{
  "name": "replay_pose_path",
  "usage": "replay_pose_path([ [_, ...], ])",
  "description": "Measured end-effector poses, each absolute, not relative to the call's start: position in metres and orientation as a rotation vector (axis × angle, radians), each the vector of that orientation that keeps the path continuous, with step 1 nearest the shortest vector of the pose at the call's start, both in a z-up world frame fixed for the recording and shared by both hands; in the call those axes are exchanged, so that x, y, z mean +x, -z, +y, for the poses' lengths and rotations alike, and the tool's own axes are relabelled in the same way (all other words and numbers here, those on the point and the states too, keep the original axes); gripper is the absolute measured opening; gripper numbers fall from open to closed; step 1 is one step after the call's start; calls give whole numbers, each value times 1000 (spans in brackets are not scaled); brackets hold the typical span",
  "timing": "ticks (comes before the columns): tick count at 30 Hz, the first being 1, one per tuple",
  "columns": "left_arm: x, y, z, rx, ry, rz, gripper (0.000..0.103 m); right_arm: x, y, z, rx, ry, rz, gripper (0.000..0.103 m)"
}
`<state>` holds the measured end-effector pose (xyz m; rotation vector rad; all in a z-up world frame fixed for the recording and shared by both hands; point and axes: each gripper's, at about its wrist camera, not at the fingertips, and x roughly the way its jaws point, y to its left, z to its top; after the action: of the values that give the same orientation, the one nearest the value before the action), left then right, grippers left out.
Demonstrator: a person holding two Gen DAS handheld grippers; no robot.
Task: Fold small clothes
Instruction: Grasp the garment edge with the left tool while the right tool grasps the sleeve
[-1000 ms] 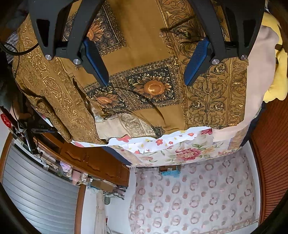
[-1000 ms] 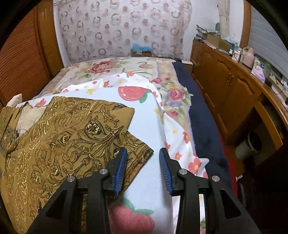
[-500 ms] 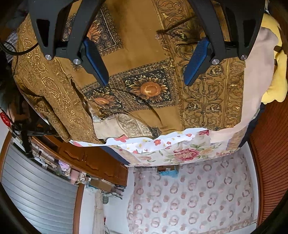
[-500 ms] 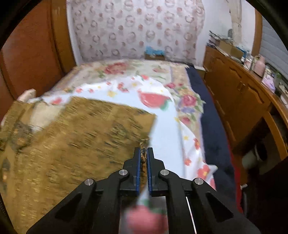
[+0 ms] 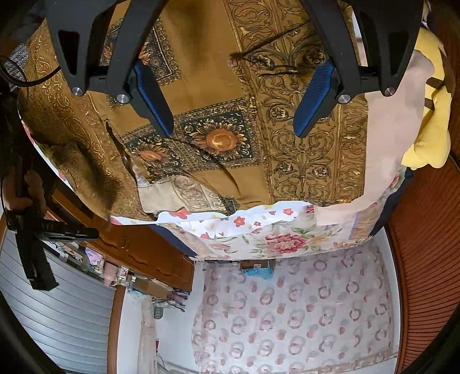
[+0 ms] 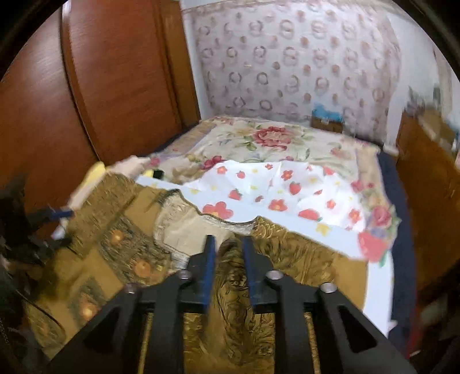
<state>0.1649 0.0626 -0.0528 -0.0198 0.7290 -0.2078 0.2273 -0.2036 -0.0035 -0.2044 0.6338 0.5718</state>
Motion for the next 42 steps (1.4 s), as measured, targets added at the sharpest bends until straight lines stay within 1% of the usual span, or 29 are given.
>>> replay_pose_path([
  [2,166,53,67,-22,198,726,86,230,5,-212,-206,-540,643,26],
  [4,170,52,74,-25,180,723,86,232,10,-215,-209,-490,660,31],
  [6,173,51,81,-23,166,719,86,233,19,-219,-213,-444,682,38],
  [13,188,49,122,-36,87,711,86,252,63,-243,-226,-273,778,41],
  [15,194,51,135,-44,63,724,82,258,71,-247,-214,-247,792,45],
  [17,199,54,148,-40,29,737,81,263,74,-247,-202,-253,804,47],
  [22,211,60,173,-75,-14,761,76,272,78,-239,-198,-245,809,48],
  [24,216,63,180,-93,-21,771,72,274,77,-239,-177,-248,803,52],
  [29,232,69,189,-121,-12,807,69,270,82,-261,-127,-255,785,59],
  [30,235,70,189,-121,-11,813,64,268,82,-263,-122,-256,785,60],
  [31,241,71,188,-122,-6,824,63,267,83,-264,-124,-259,785,60],
  [38,268,76,188,-134,17,863,60,268,86,-268,-123,-259,789,62],
  [39,271,77,189,-141,22,868,55,269,86,-268,-124,-260,789,63],
  [42,276,78,187,-153,33,880,48,269,86,-268,-125,-260,790,63],
])
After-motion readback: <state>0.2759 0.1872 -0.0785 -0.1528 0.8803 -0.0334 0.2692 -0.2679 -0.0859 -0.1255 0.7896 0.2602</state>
